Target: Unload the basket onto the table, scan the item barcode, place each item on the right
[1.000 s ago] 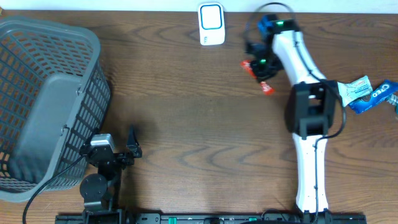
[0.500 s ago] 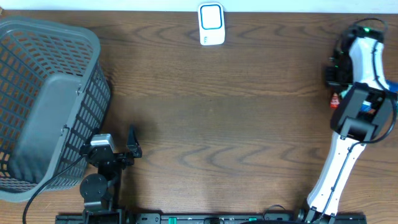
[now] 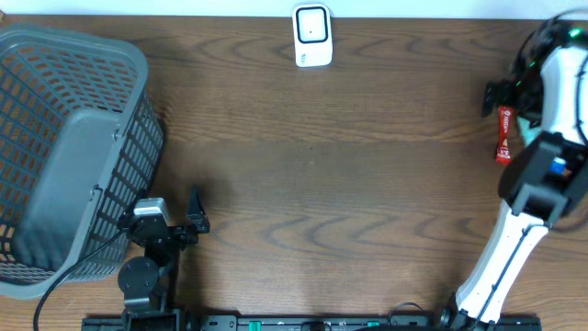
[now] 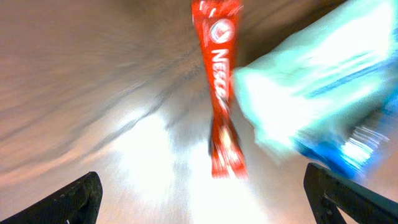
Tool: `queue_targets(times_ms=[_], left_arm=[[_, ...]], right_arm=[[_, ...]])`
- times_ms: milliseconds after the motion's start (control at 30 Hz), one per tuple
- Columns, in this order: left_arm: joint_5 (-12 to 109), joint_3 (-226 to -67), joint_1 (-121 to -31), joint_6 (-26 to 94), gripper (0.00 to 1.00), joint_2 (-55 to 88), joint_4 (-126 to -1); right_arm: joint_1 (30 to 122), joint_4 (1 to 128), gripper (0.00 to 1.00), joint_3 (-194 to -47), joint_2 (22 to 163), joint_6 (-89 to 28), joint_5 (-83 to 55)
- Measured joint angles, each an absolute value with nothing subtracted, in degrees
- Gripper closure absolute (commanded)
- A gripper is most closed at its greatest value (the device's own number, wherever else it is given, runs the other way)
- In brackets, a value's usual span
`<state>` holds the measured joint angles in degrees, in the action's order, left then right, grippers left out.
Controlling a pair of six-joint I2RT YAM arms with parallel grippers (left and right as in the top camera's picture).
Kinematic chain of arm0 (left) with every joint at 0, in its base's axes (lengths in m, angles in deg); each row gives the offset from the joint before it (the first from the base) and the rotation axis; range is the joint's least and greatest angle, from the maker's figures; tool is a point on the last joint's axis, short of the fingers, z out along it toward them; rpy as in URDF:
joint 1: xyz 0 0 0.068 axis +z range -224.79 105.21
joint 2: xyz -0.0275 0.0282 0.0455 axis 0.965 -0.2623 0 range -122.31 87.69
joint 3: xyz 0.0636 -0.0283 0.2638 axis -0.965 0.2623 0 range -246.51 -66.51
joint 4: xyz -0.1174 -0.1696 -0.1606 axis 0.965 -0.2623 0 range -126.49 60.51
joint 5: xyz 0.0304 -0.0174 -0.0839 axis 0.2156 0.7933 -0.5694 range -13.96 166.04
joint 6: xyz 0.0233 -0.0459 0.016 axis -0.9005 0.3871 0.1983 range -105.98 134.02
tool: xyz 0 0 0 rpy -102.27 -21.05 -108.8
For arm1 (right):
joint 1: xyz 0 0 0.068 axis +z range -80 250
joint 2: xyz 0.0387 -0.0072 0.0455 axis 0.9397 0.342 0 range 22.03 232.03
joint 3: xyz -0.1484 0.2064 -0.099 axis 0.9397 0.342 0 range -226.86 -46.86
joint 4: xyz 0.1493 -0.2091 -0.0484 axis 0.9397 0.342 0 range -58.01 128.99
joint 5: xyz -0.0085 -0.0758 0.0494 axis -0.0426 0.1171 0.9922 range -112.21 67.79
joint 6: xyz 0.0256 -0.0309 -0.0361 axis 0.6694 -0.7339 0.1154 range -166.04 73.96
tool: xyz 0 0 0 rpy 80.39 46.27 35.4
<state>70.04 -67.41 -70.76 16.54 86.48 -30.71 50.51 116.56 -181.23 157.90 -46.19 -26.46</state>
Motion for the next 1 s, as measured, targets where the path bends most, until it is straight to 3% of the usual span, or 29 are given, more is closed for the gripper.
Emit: queue_targets(times_ms=[367, 1000], left_arm=[[70.02, -67.41, -70.76, 16.54, 0.02, 86.48, -30.71], [70.04, -67.41, -70.76, 16.54, 0.02, 86.48, -30.71]], right_arm=[[51.28, 121.00, 0.01, -184.39, 121.62, -44.15, -21.44], [51.32, 121.55, 0.01, -184.33, 91.09, -43.87, -19.12]])
